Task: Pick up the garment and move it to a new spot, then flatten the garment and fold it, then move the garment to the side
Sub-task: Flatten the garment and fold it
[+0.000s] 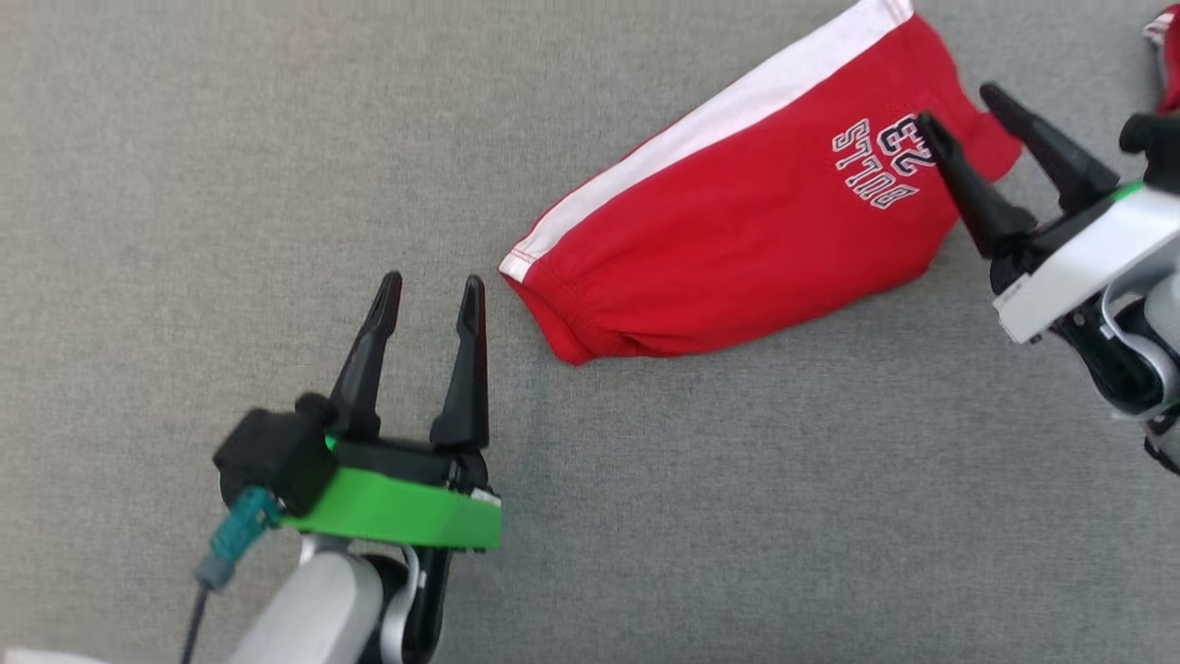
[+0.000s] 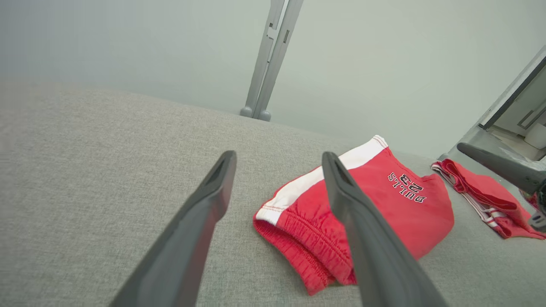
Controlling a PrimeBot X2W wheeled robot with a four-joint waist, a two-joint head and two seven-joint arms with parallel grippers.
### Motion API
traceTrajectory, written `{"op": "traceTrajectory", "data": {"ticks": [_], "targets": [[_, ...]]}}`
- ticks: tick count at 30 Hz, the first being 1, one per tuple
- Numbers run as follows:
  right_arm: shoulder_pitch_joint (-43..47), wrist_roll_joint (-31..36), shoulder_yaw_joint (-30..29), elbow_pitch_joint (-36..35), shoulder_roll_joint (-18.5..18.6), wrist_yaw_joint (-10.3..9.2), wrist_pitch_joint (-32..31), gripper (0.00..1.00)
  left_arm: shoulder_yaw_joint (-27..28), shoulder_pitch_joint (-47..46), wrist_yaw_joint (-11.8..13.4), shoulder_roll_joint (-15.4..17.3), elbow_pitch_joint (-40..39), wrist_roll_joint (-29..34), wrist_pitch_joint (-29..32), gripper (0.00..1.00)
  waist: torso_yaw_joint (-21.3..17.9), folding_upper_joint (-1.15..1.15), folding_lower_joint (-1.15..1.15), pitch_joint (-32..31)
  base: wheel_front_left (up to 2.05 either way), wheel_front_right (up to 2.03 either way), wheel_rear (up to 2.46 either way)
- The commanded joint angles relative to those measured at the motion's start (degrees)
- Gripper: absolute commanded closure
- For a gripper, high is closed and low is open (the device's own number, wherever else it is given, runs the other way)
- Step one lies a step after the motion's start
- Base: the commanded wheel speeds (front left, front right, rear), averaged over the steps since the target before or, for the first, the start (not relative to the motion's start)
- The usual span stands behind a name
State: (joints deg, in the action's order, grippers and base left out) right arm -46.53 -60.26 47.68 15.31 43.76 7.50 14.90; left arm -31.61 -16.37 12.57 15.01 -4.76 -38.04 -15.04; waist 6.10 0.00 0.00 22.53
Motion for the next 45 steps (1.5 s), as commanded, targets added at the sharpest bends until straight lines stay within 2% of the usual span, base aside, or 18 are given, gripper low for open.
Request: {"op": "traceTrajectory", "data": {"ticks": [1, 4, 9, 17, 23, 27, 38, 39, 40, 41, 45], "targets": [[1.7, 0.2, -1.5, 0.7, -0.4, -0.04, 0.3, 0.0, 1.3, 2.2, 0.1, -1.5, -0.5, 2.7, -0.1, 0.0, -0.7, 0.0, 0.0, -4.4, 0.0, 0.0, 0.0], [4.2, 0.1, -3.0, 2.2, -0.9, -0.04, 0.3, 0.0, 2.9, 4.8, -0.9, -4.3, -0.7, 8.9, -0.1, 0.0, 1.0, 0.0, 0.0, -5.1, 0.0, 0.0, 0.0], [4.4, -1.3, -2.3, 7.5, 0.6, -0.04, -0.6, 0.0, 3.2, 6.5, -2.0, -8.7, 0.6, 18.5, -0.2, 0.0, 4.7, 0.0, 0.0, -4.7, 0.0, 0.0, 0.0], [-1.2, -4.0, -2.3, 17.1, 3.1, -0.05, -8.9, 0.0, 3.2, 8.1, -2.1, -11.6, 2.2, 26.7, -0.2, 0.0, 10.0, 0.0, 0.0, -2.3, 0.0, 0.0, 0.0], [-5.4, -4.8, -2.0, 23.9, 4.5, -0.06, -16.1, 0.0, 1.5, 7.9, -2.0, -12.1, 3.8, 28.7, -0.2, 0.0, 13.1, 0.0, 0.0, 0.5, 0.0, 0.0, 0.0], [-7.1, -4.2, -0.9, 26.9, 5.0, -0.06, -19.9, 0.0, 0.1, 7.4, -1.4, -12.1, 3.7, 27.8, -0.2, 0.0, 14.4, 0.0, 0.0, 2.0, 0.0, 0.0, 0.0], [-8.3, -5.9, 0.4, 31.5, 2.6, -0.07, -22.2, 0.0, -2.4, 5.7, -0.1, -12.1, 3.9, 27.5, -0.2, 0.0, 15.4, 0.0, 0.0, 3.6, 0.0, 0.0, 0.0], [-8.2, -6.2, 0.7, 31.6, 2.3, -0.07, -22.4, 0.45, -2.5, 5.7, -0.1, -12.1, 4.0, 27.6, -0.2, 0.0, 15.4, 0.0, 0.0, 3.6, 0.0, 0.0, 0.0], [-7.9, -6.4, 1.0, 31.6, 1.9, -0.07, -22.5, 0.76, -2.4, 5.6, 0.0, -12.1, 4.2, 27.7, -0.2, 0.0, 15.3, 0.0, 0.0, 3.4, 0.0, 0.0, 0.0], [-7.6, -6.6, 1.4, 31.2, 1.6, -0.04, -22.7, 1.0, -2.3, 5.7, 0.0, -12.1, 4.4, 27.8, -0.2, 0.0, 15.1, 0.0, 0.0, 3.2, 0.0, 0.0, 0.0], [-6.9, -7.4, 2.3, 29.1, 1.3, -0.02, -21.2, 1.0, -1.8, 5.9, -0.4, -12.1, 4.8, 28.4, -0.2, 0.0, 13.1, 0.0, 0.0, 2.2, 0.0, 0.0, 0.0]]}}
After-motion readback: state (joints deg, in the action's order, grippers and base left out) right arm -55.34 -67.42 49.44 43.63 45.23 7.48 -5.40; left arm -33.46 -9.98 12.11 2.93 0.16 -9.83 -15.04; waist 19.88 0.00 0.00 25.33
